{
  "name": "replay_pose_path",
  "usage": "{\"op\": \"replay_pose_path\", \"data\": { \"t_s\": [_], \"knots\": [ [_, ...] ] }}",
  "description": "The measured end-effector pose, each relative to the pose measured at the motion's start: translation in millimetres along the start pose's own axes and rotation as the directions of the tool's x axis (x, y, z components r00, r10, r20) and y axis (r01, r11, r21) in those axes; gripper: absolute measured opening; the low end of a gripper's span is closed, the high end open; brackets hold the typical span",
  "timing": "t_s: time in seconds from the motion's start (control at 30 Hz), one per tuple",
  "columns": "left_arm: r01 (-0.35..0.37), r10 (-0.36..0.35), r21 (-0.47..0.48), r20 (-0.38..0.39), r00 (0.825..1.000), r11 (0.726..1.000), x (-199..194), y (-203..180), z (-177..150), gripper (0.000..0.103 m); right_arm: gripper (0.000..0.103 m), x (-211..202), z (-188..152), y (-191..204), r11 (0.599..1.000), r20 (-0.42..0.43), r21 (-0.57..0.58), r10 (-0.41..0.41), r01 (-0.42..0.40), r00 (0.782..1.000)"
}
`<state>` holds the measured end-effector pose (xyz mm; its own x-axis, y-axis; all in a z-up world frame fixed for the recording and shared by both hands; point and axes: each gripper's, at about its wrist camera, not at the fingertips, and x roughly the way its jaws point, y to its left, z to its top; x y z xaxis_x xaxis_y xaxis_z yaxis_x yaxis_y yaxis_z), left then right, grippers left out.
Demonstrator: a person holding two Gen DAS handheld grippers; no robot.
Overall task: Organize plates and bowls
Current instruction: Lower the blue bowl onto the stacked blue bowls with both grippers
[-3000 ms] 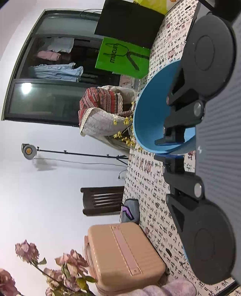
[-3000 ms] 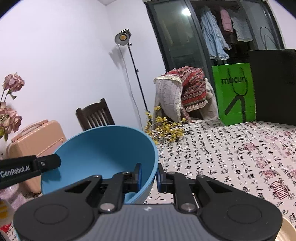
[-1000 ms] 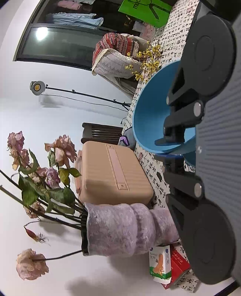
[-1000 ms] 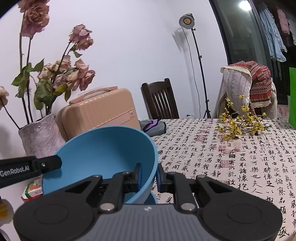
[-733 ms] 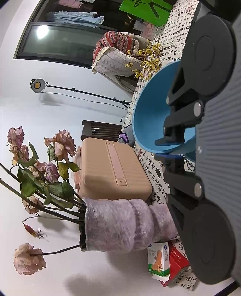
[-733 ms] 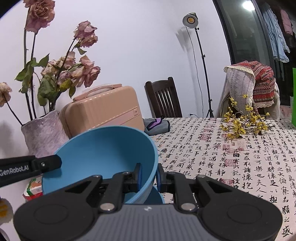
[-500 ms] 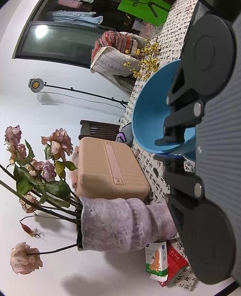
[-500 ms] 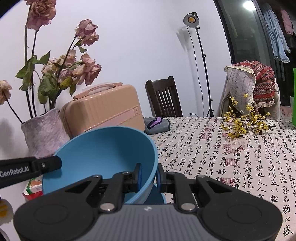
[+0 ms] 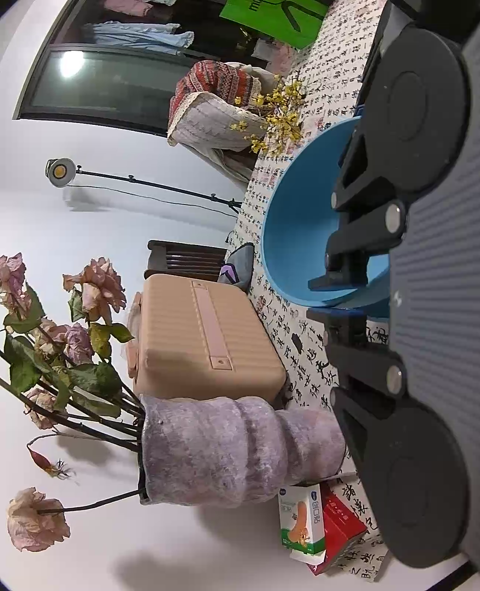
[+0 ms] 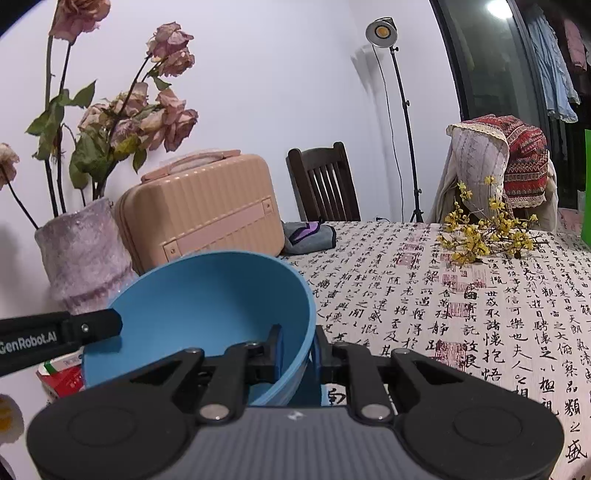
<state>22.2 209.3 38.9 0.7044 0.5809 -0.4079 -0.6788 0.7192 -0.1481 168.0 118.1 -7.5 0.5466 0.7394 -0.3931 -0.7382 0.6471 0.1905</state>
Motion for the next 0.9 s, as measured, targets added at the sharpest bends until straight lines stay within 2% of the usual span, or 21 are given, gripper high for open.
{"op": "replay_pose_path", "data": {
  "t_s": [0.9],
  "knots": [
    [0.007,-0.005,0.043,-0.052,0.999,0.999,12.8,4.9,-20.0,0.009,0.015,9.6,-18.1,4.9,0.997,-0.006,-0.069,-0.040,0.040,0.999]
  ]
}}
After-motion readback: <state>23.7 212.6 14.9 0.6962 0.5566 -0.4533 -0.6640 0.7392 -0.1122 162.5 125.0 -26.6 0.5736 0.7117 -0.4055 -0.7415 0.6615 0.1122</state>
